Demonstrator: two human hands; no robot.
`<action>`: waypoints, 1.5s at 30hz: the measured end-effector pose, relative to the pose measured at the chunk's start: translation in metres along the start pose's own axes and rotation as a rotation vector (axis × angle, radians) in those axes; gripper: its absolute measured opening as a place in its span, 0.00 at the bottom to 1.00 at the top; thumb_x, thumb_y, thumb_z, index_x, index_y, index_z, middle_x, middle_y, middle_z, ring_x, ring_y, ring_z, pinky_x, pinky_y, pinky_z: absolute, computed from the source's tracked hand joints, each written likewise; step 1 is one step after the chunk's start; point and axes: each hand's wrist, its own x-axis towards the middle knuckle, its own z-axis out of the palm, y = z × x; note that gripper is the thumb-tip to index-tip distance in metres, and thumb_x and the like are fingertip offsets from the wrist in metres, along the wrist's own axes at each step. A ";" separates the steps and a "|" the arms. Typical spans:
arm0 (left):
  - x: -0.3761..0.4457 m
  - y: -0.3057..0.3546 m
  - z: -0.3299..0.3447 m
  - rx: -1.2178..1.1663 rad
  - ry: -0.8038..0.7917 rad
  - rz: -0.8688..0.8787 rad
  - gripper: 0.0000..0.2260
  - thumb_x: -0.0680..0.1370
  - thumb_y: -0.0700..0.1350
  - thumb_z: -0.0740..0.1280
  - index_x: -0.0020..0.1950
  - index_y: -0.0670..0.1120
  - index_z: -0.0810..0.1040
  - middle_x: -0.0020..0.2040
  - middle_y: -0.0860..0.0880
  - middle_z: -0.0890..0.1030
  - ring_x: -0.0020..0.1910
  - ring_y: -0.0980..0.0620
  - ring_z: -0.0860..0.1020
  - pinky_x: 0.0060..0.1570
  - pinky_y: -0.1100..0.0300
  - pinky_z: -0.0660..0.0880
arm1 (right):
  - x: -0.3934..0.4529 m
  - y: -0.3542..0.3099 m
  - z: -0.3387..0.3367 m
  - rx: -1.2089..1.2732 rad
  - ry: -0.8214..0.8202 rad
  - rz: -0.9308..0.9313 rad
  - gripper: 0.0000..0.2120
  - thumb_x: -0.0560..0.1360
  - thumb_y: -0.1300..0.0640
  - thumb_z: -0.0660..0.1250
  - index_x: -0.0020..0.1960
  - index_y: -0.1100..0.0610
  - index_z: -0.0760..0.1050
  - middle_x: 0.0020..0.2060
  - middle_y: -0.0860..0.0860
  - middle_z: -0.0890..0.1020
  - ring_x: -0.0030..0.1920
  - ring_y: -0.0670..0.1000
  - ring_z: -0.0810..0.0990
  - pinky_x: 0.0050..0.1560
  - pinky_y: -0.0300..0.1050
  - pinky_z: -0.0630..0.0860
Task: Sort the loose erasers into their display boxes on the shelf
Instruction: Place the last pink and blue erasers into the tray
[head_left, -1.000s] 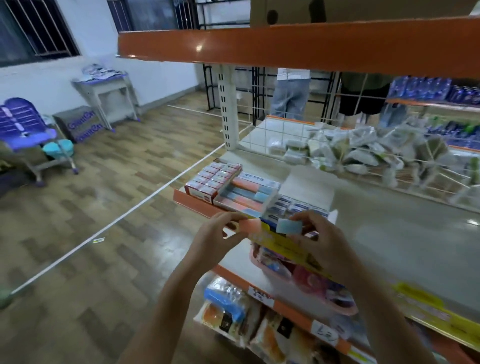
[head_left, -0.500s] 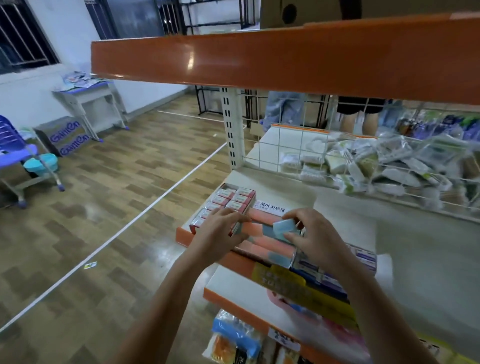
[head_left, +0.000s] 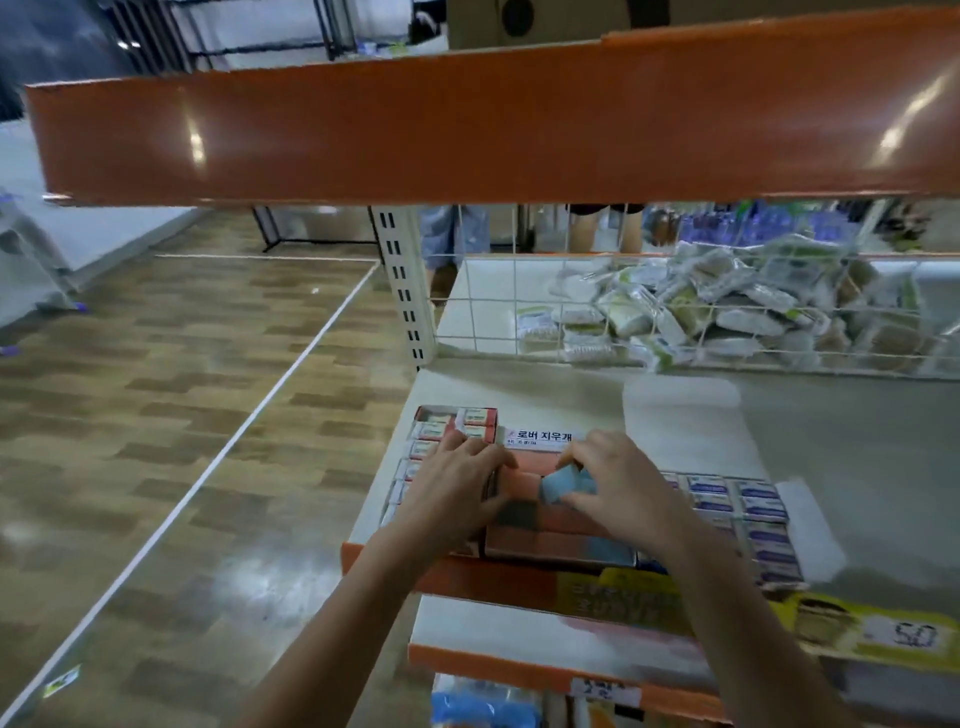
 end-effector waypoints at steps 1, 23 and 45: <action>0.002 -0.001 0.000 0.018 -0.006 0.019 0.16 0.76 0.54 0.63 0.63 0.53 0.72 0.62 0.52 0.74 0.62 0.50 0.66 0.61 0.56 0.63 | -0.001 -0.001 0.003 -0.025 0.012 0.019 0.12 0.74 0.51 0.65 0.57 0.52 0.73 0.52 0.49 0.73 0.56 0.48 0.68 0.56 0.41 0.65; 0.011 -0.001 -0.005 0.111 -0.059 0.073 0.16 0.78 0.60 0.57 0.61 0.57 0.73 0.61 0.56 0.74 0.62 0.51 0.66 0.59 0.54 0.60 | -0.001 -0.018 0.020 -0.156 0.101 0.148 0.10 0.76 0.53 0.63 0.57 0.50 0.72 0.55 0.47 0.73 0.60 0.49 0.67 0.60 0.44 0.64; 0.047 0.027 -0.026 0.086 -0.075 0.251 0.14 0.80 0.54 0.59 0.62 0.51 0.74 0.62 0.50 0.75 0.60 0.49 0.72 0.58 0.54 0.68 | -0.010 -0.010 -0.020 -0.153 0.078 0.203 0.15 0.76 0.56 0.62 0.62 0.52 0.72 0.60 0.51 0.73 0.63 0.52 0.68 0.62 0.47 0.64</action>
